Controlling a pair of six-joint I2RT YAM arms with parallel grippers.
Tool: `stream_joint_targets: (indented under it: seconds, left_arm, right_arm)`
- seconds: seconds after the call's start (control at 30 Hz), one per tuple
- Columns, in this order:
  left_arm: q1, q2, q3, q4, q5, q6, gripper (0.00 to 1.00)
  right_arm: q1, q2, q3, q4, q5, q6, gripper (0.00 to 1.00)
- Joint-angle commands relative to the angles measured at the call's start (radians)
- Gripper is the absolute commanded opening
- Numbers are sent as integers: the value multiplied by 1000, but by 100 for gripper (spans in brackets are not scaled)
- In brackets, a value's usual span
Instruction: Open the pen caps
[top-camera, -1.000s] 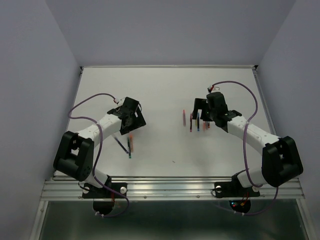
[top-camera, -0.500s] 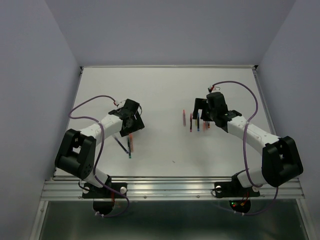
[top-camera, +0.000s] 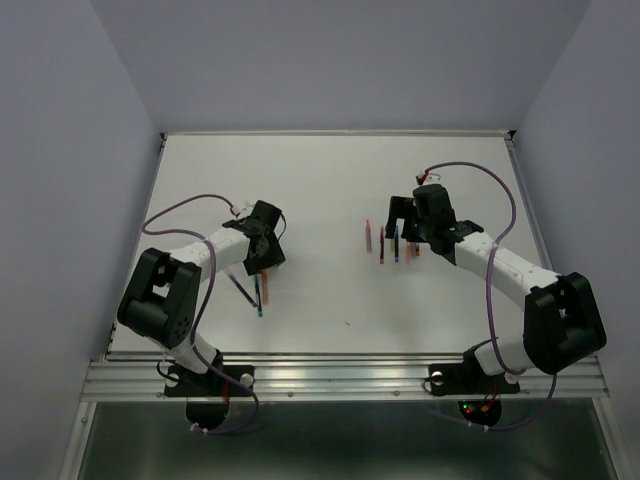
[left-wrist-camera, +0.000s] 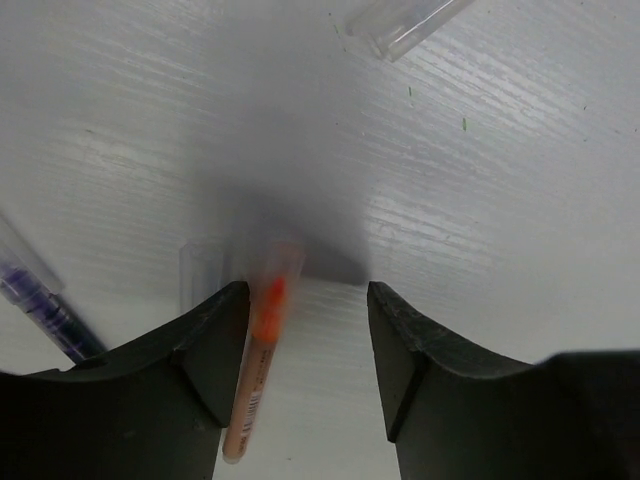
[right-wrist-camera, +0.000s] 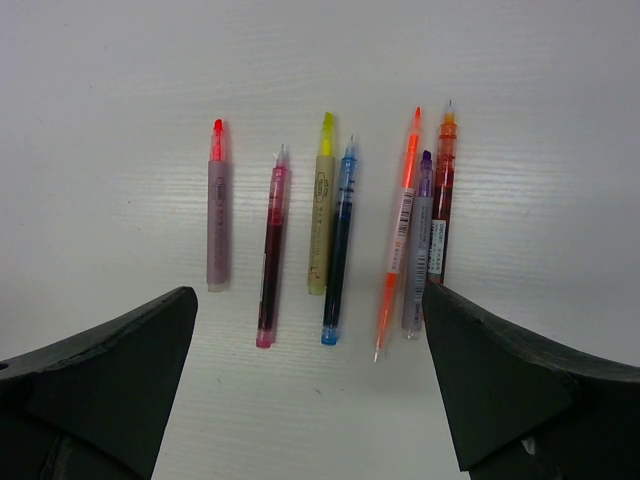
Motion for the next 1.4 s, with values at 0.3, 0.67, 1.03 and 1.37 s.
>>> stream_joint_targets:
  seconds: [0.3,0.67,1.03,1.37]
  left_arm:
    - [-15,1,-31,1,5,1,43]
    - [-64,51,-15,-12,12,62,37]
    - [-95,73,9,-25,8,68,0]
    - [-95,-34,165,47,28,34,0]
  right_arm:
    - [-6,-9,-2,16,26,-14,100]
    - [-6,-5,0,11,36,-13,100]
    - [-6,-14,1,9,4,-33,100]
    - [3,-80,-51,167,-689,-151,100]
